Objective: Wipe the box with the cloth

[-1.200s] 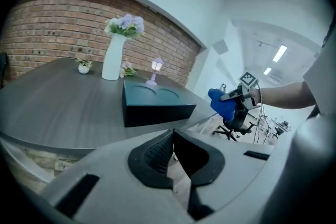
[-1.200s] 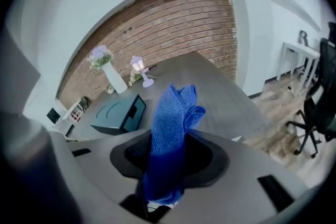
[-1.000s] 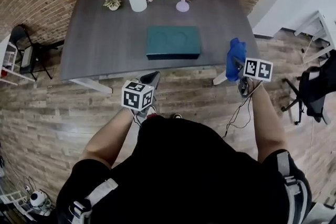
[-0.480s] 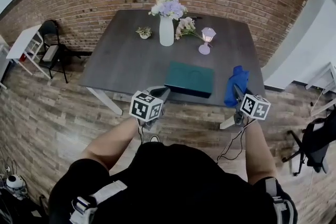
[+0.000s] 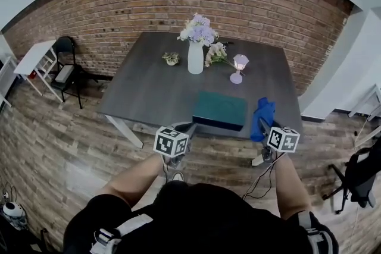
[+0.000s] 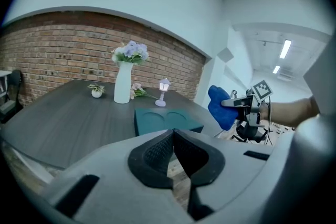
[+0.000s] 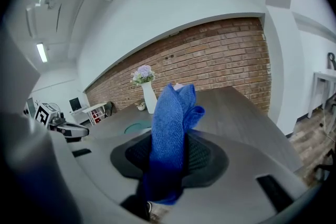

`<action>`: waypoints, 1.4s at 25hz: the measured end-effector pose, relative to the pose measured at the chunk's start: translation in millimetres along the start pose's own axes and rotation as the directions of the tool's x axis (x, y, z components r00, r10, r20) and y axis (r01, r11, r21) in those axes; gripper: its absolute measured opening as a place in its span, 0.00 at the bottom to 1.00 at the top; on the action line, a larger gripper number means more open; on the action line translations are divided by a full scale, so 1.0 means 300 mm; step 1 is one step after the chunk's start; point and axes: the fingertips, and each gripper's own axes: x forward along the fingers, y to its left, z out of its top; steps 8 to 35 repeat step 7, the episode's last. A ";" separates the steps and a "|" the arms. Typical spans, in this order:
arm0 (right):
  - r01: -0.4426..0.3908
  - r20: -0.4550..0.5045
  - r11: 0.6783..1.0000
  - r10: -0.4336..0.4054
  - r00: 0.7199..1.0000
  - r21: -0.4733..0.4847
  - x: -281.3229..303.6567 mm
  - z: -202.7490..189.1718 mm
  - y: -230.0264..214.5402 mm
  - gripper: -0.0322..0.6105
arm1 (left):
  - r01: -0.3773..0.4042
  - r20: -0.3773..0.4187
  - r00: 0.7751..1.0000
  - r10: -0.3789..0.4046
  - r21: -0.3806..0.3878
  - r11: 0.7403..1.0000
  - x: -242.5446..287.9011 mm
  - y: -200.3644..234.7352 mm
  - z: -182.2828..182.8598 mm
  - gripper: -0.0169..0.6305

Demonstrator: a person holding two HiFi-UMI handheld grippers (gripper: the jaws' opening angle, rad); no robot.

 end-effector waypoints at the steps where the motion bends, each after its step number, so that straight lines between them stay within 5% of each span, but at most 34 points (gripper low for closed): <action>1: 0.001 -0.006 1.000 -0.001 1.000 -0.003 -0.001 -0.004 0.003 0.27 | -0.002 0.000 1.000 0.002 -0.005 1.000 -0.002 0.002 -0.006 0.04; 35: 0.012 -0.058 1.000 -0.014 0.998 -0.022 -0.012 -0.053 0.020 0.27 | 0.003 -0.012 1.000 -0.003 -0.009 1.000 -0.019 -0.011 -0.038 0.04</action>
